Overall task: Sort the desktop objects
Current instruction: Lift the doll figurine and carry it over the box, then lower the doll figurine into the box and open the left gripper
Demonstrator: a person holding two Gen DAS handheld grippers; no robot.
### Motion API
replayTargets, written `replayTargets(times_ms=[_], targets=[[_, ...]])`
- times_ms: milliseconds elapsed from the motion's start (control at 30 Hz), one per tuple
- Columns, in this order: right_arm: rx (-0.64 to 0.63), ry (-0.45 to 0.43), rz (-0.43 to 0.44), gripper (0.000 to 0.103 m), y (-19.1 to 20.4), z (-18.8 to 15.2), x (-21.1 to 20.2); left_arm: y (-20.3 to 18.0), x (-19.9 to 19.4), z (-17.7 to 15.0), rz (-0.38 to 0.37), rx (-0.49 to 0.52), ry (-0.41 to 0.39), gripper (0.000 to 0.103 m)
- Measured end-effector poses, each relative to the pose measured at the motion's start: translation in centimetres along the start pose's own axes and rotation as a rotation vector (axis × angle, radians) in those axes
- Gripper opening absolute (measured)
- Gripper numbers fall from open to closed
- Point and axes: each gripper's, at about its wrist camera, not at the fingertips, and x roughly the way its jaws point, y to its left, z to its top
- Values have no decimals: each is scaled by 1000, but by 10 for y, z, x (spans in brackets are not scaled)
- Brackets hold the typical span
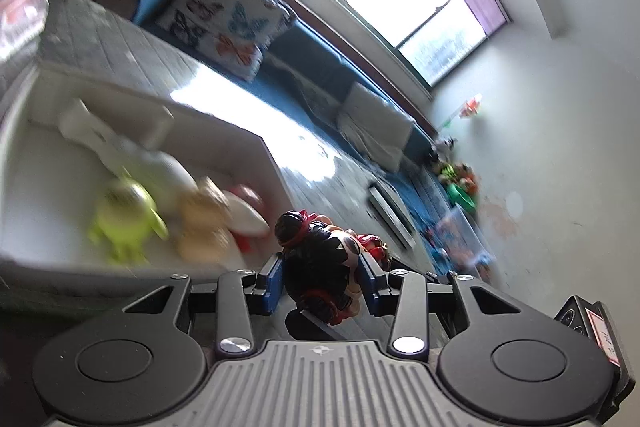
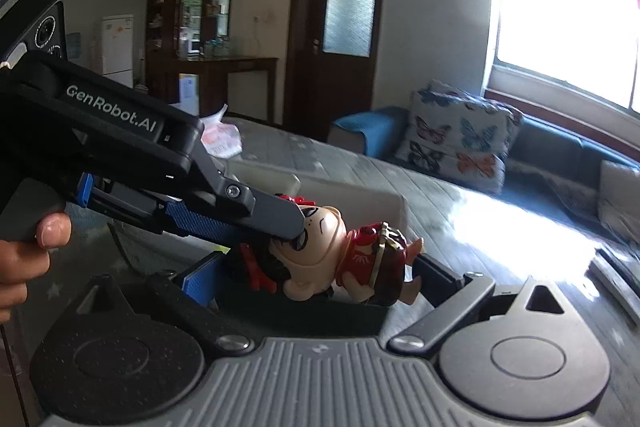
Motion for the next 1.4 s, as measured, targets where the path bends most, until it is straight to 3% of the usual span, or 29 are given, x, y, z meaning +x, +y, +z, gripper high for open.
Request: replayTargets(times_ms=[367, 733, 967, 1400], targets=[[-39, 28, 76, 99, 30, 33, 83, 57, 2, 45, 97, -64, -43, 43], [3, 118, 89, 99, 21, 36, 134, 91, 32, 64, 116, -117, -9, 42], [-3, 149, 103, 100, 19, 33, 144, 101, 35, 64, 103, -168, 2, 41], [-10, 164, 111, 100, 19, 28, 137, 98, 31, 62, 111, -162, 10, 41]])
